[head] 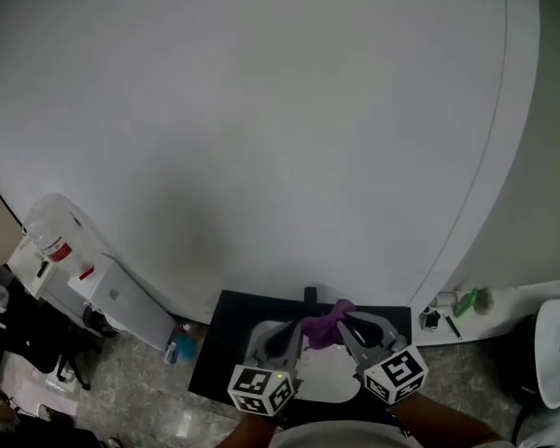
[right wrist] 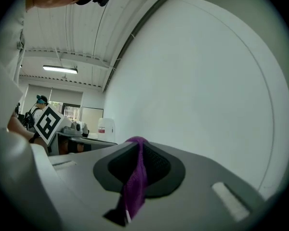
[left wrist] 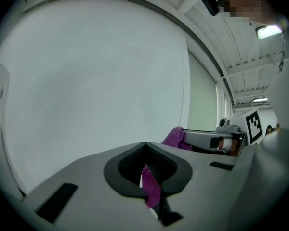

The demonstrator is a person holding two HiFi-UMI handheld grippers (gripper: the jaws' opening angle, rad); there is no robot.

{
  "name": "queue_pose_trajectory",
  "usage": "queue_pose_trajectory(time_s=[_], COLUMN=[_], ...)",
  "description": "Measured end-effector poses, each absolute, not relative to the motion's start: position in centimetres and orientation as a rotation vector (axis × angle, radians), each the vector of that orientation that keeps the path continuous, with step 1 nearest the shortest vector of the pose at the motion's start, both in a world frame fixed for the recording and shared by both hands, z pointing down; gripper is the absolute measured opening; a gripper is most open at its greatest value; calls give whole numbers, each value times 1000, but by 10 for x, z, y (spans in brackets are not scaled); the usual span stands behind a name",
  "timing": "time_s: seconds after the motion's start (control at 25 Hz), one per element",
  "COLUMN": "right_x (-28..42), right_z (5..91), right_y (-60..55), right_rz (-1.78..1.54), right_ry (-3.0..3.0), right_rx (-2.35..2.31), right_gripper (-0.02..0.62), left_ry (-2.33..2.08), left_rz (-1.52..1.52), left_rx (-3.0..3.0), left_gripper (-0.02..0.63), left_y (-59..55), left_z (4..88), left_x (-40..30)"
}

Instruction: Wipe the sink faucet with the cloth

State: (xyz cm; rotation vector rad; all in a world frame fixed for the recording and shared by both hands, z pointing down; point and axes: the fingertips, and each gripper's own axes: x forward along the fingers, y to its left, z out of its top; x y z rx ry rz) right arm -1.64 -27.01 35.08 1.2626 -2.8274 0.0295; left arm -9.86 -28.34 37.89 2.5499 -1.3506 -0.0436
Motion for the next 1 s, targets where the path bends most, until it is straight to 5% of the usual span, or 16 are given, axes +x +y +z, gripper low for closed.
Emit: queue_pose_trajectory(time_s=[1.0], right_x=[-8], right_z=[346], right_y=[-284], right_rz=[50], right_ry=[-2819], right_rx=[1275], right_gripper=[29], left_ry=[-1351], left_rz=[-61], left_rx=[2566], left_gripper=[6], left_y=[-289], left_z=[364], left_x=[-91])
